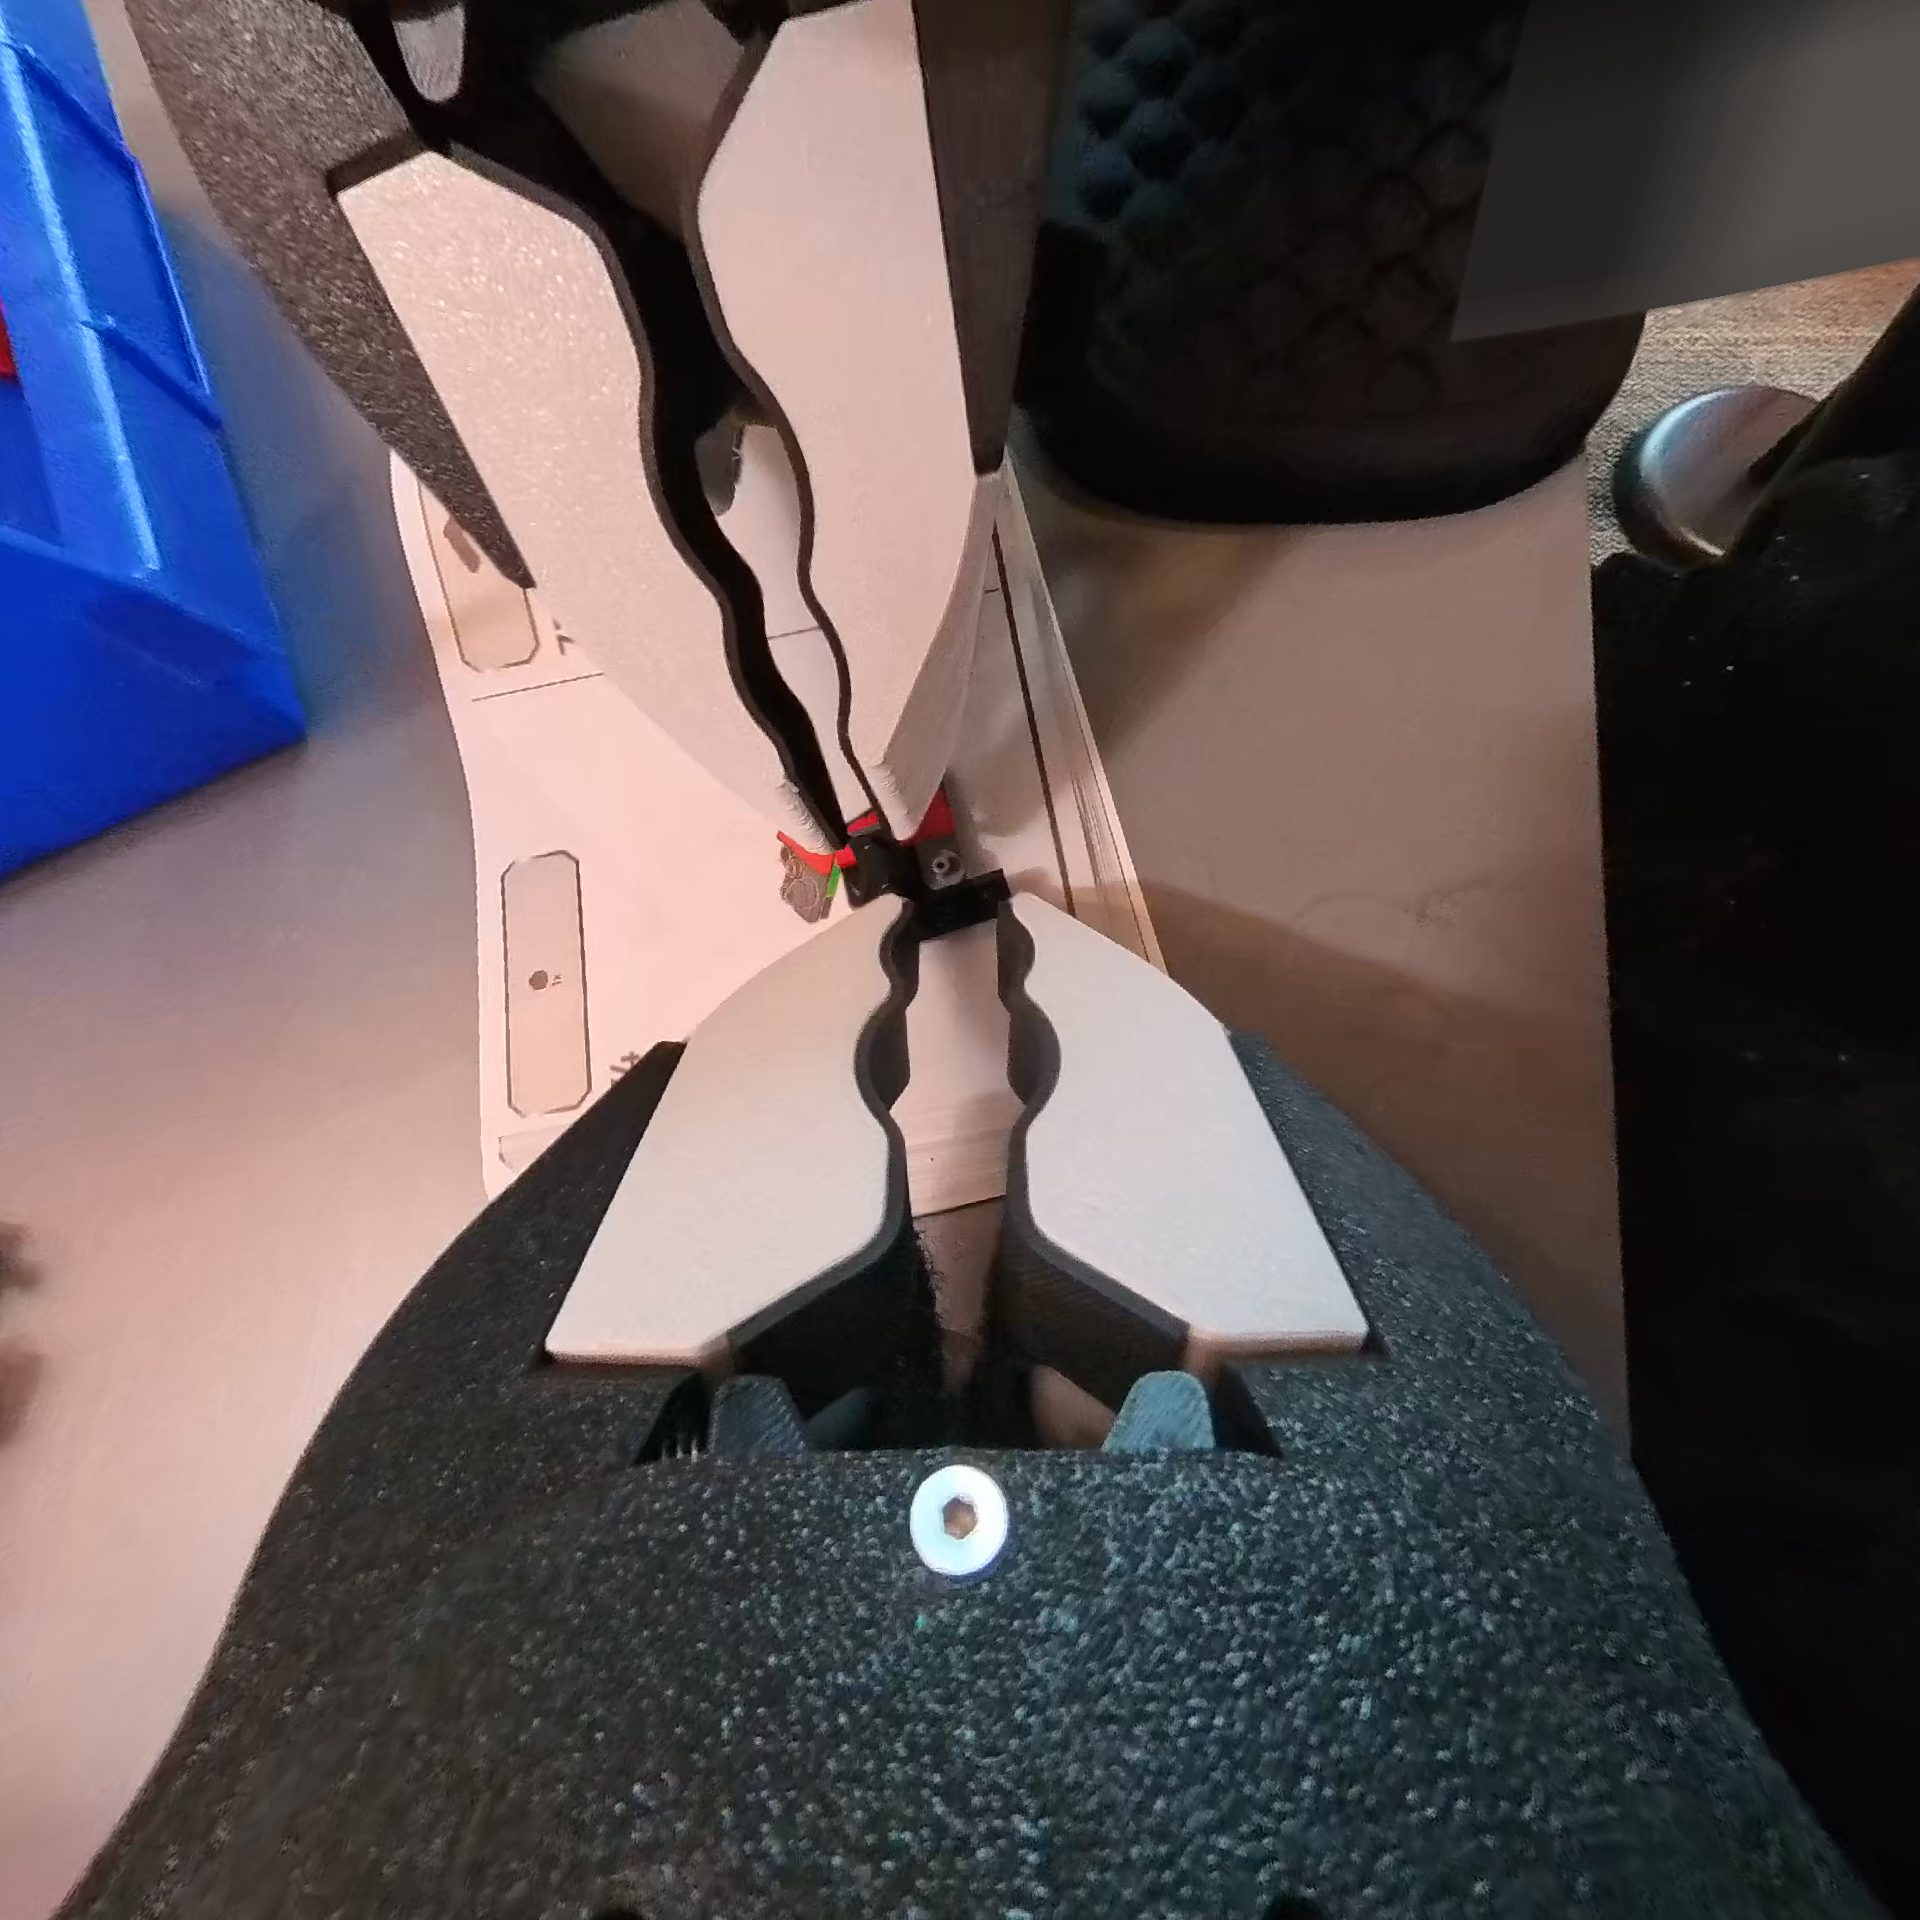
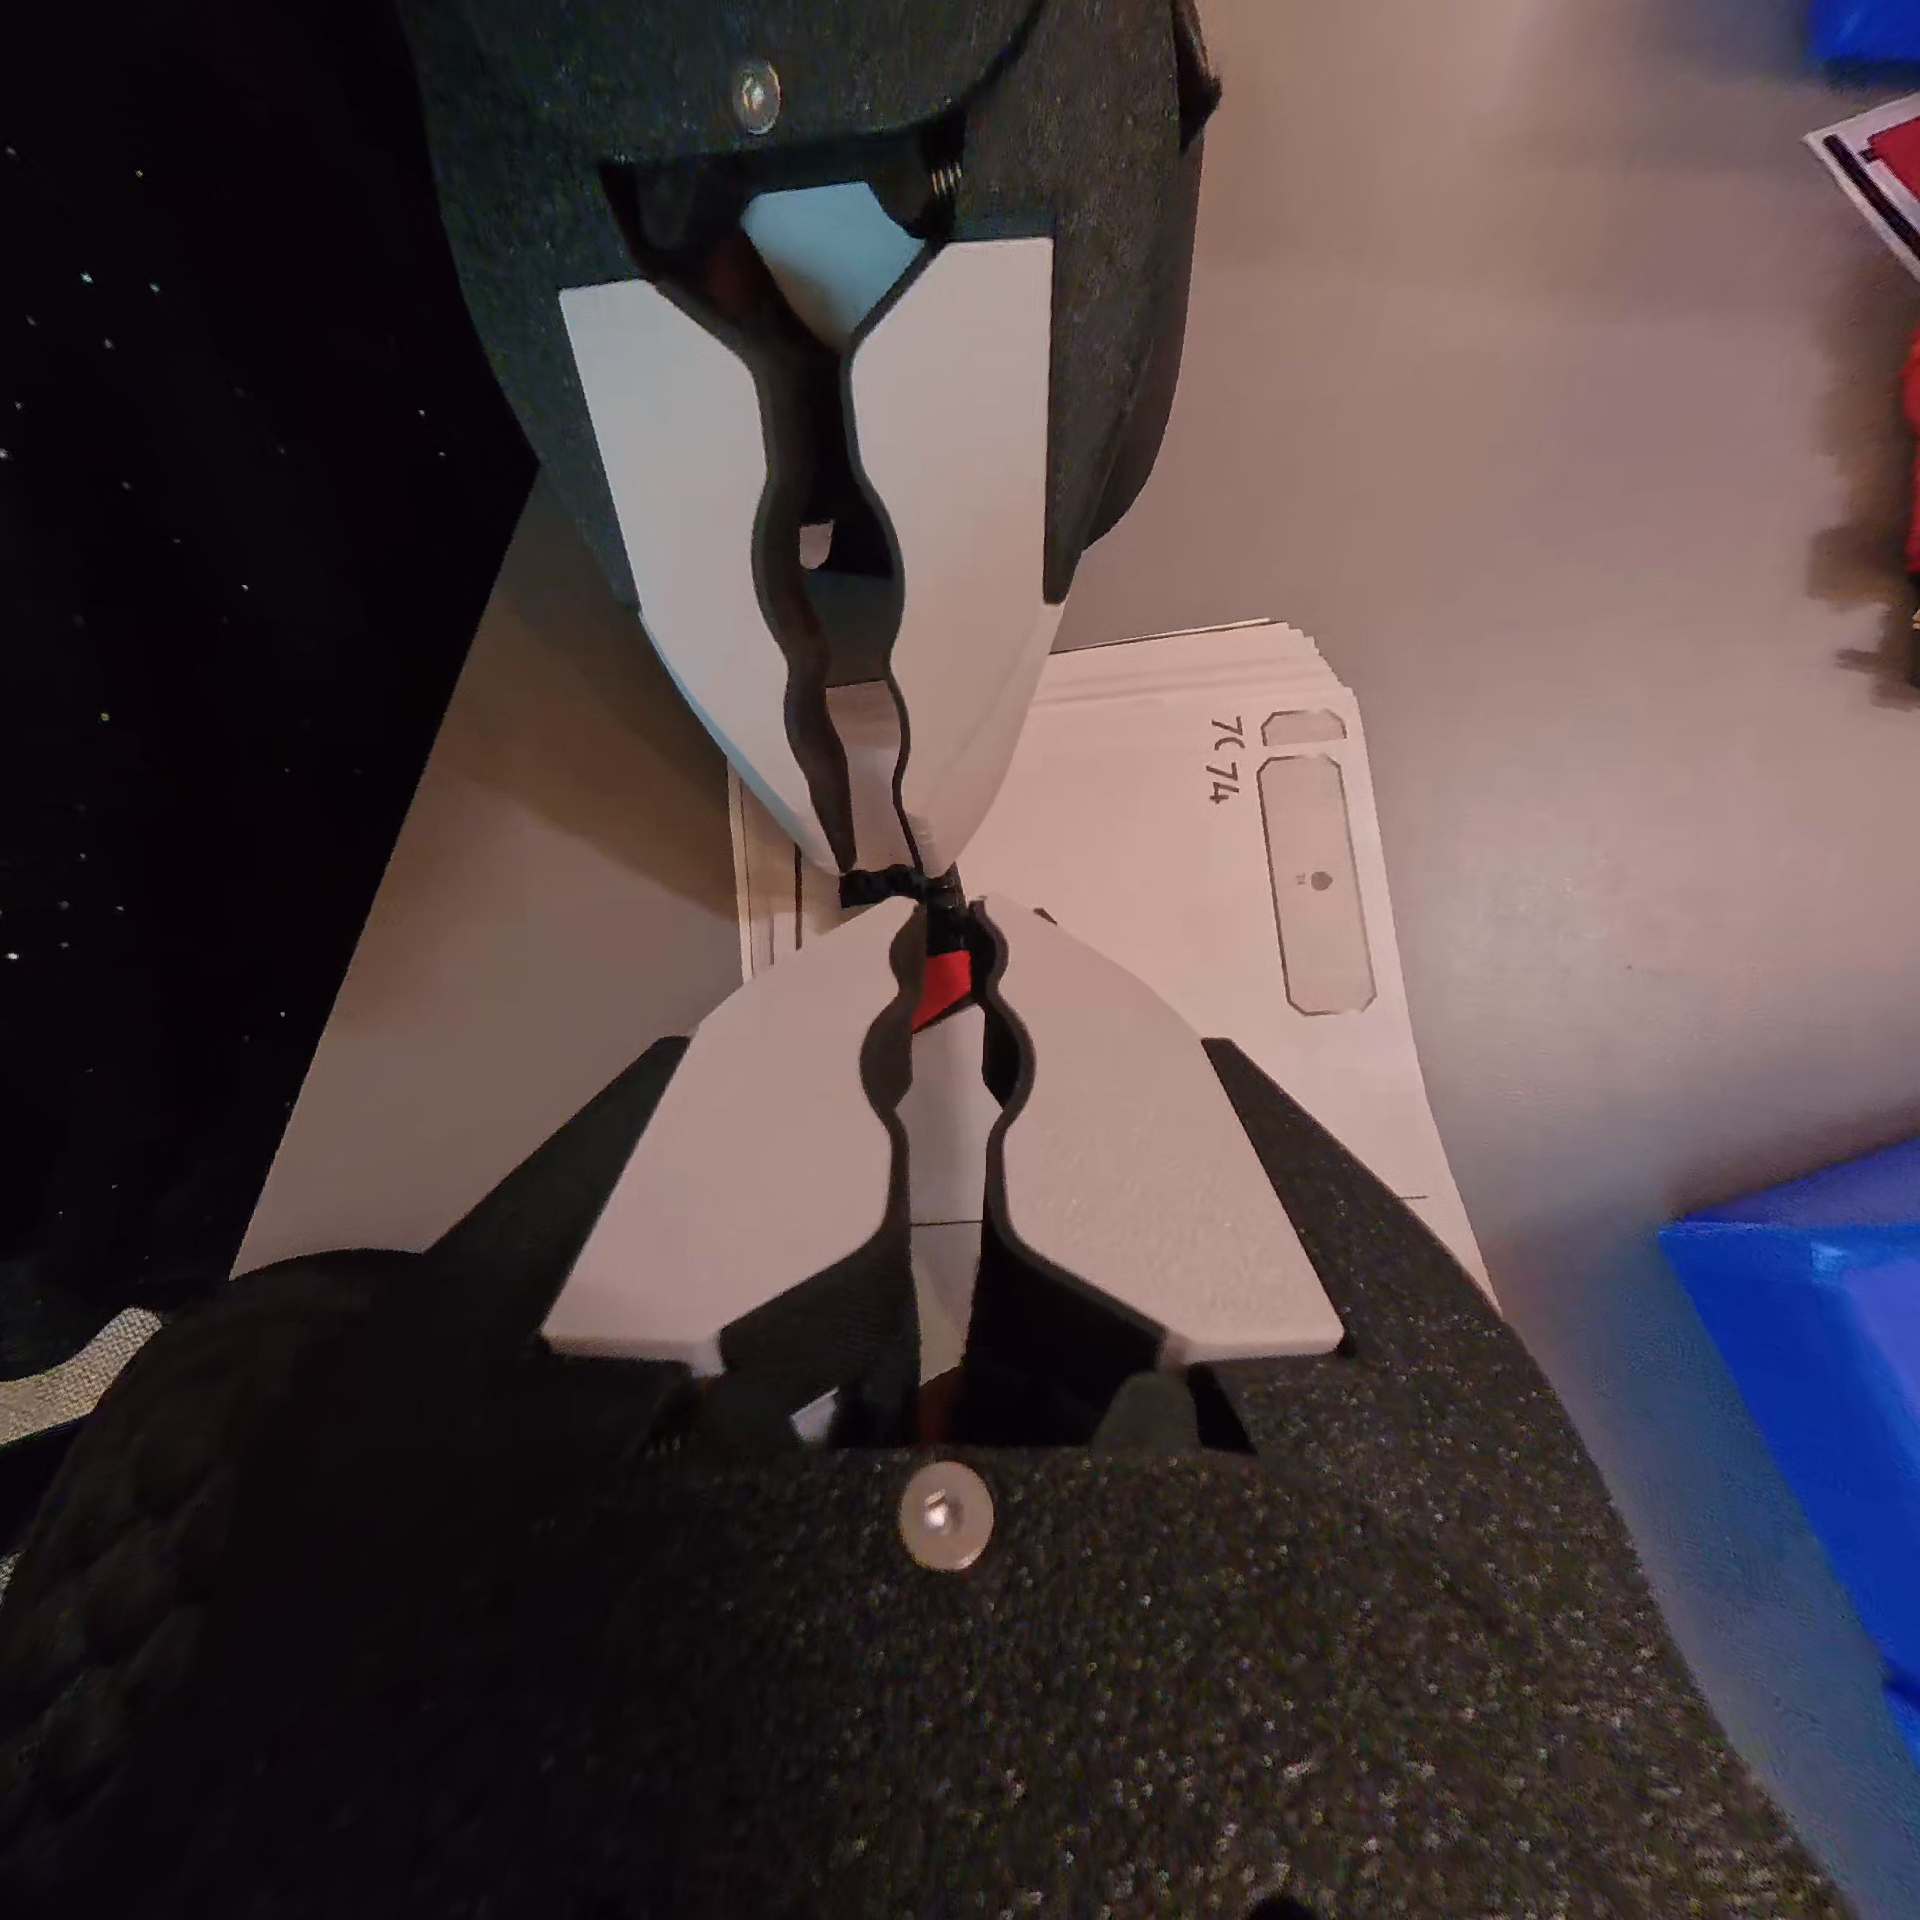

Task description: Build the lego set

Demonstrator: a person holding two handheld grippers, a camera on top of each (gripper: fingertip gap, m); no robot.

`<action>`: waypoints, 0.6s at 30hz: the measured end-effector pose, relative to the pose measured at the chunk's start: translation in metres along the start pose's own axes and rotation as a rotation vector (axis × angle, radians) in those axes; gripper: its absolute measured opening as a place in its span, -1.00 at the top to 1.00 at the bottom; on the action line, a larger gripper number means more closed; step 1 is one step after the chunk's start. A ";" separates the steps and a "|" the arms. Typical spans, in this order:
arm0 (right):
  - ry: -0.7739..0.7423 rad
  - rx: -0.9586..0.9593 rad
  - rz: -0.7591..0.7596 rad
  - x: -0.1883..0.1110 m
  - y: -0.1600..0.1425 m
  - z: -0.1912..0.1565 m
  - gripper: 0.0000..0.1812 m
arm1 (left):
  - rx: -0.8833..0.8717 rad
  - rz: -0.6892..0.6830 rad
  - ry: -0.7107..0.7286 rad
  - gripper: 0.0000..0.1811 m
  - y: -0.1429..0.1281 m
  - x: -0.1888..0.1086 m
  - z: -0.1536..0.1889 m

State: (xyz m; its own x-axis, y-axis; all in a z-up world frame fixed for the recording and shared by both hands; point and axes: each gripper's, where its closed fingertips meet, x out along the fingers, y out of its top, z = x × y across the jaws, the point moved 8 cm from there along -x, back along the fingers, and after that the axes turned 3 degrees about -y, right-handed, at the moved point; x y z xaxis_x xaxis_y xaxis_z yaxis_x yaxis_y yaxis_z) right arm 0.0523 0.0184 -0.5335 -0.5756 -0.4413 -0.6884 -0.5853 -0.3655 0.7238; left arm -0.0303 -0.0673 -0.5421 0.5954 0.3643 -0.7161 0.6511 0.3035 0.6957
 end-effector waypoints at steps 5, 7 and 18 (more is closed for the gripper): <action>-0.007 0.000 -0.039 0.002 -0.006 0.000 1.00 | -0.007 0.012 -0.007 0.86 0.002 0.000 -0.002; -0.009 -0.007 -0.044 0.002 -0.007 0.000 1.00 | 0.001 0.018 -0.003 0.86 0.003 -0.001 -0.002; 0.007 0.000 -0.036 -0.002 -0.013 -0.002 0.69 | 0.005 0.013 0.024 0.92 0.001 -0.011 -0.009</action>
State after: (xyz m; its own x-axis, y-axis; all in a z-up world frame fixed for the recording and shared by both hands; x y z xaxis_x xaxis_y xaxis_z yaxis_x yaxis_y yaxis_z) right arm 0.0623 0.0225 -0.5414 -0.5502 -0.4333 -0.7138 -0.6055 -0.3816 0.6984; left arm -0.0403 -0.0627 -0.5330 0.5919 0.3895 -0.7057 0.6460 0.2943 0.7043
